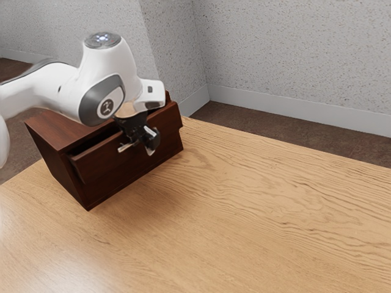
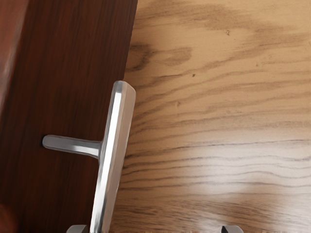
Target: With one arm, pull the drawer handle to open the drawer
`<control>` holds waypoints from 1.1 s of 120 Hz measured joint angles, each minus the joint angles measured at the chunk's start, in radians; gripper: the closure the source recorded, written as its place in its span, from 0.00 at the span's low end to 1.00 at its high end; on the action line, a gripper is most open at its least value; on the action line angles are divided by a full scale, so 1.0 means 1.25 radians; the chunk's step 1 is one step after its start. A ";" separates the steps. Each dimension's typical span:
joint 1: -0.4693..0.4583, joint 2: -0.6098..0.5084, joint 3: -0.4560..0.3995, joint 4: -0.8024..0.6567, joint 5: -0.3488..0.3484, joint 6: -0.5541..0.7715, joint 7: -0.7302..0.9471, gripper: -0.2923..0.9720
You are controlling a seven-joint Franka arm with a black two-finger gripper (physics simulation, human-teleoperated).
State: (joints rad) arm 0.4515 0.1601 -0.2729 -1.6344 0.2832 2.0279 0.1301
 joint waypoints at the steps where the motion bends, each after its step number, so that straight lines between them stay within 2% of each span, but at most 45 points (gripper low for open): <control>1: -0.001 -0.001 0.000 -0.001 0.000 0.000 0.000 0.53; 35: -0.029 -0.007 0.000 -0.018 0.000 0.006 -0.018 0.51; 132: -0.092 -0.029 0.001 -0.049 0.001 0.009 -0.080 0.53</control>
State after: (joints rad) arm 0.3366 0.1242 -0.2714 -1.6961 0.2848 2.0387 0.0298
